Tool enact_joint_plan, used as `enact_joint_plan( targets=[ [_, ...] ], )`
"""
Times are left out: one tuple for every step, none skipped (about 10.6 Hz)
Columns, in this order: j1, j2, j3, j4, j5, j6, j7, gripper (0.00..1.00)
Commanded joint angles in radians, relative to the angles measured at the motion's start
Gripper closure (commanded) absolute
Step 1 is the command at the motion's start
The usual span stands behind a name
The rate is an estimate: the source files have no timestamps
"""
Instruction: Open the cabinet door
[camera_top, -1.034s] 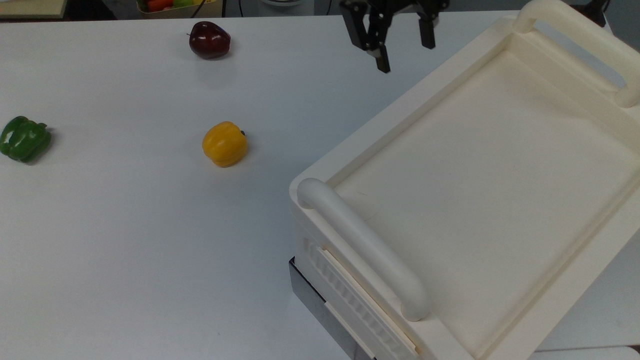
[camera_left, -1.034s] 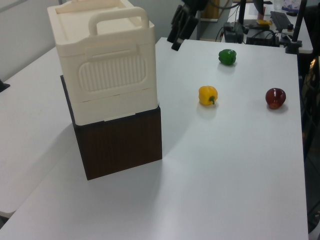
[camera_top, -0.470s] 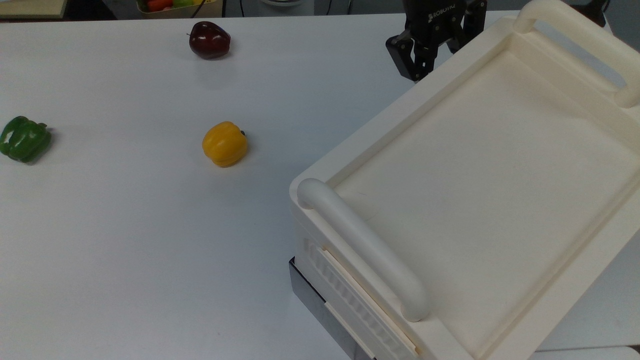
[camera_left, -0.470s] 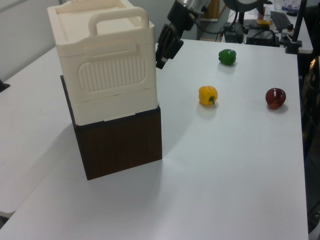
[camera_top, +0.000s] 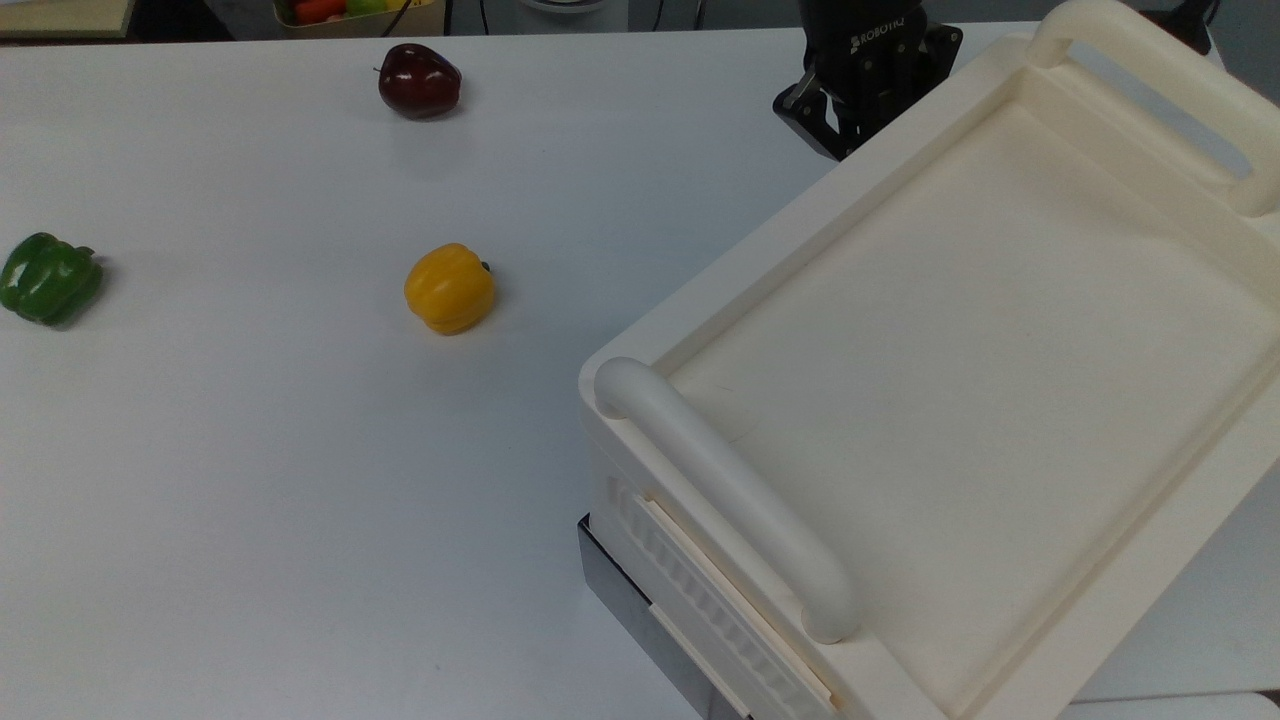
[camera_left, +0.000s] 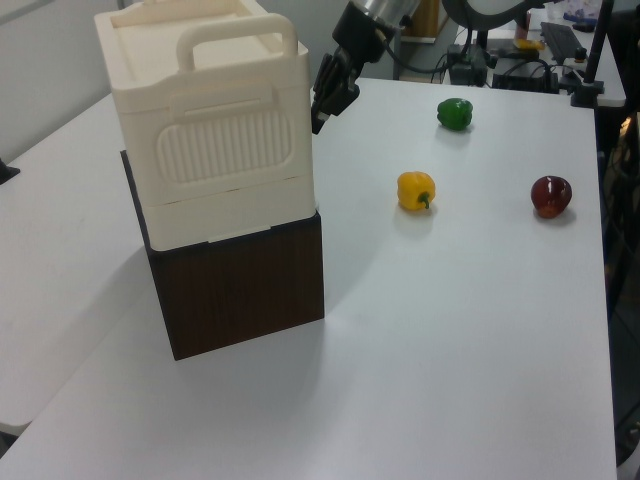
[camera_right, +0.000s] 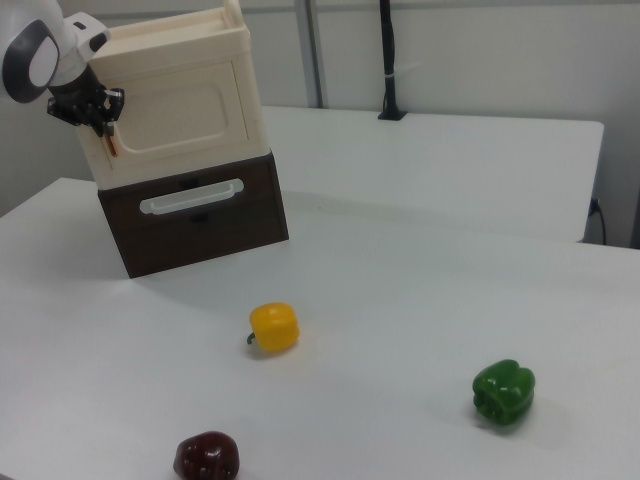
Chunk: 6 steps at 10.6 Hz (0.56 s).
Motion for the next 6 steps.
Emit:
enact_joint_plan(
  targets=[
    [0.010, 0.013, -0.009, 0.004, -0.009, 0.043, 0.023, 0.85],
    [0.013, 0.013, -0.009, 0.004, -0.009, 0.043, 0.023, 0.86],
    [0.015, 0.010, -0.009, 0.002, -0.009, 0.042, 0.023, 0.88],
    [0.013, -0.004, -0.009, -0.004, -0.011, 0.031, 0.022, 0.91],
    [0.010, -0.016, -0.009, -0.009, -0.011, 0.004, 0.022, 0.91],
    [0.007, -0.022, -0.012, -0.007, -0.011, -0.039, 0.022, 0.91]
  ],
)
